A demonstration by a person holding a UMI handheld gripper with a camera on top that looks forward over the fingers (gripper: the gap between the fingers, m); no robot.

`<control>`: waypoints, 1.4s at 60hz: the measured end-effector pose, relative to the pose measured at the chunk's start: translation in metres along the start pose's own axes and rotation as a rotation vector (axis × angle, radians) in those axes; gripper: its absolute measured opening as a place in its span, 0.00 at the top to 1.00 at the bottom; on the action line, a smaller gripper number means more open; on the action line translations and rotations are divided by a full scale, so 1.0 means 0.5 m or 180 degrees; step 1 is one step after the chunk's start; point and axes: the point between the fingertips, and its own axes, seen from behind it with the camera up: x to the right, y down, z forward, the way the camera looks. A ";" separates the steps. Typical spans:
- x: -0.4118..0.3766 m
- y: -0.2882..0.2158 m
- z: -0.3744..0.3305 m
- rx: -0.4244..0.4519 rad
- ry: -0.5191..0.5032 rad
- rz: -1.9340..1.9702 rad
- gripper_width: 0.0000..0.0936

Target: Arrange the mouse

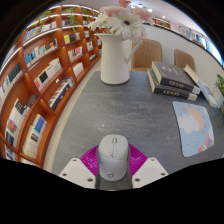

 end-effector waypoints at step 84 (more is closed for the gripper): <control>0.655 -0.099 -0.002 0.0192 0.0287 0.0277 0.47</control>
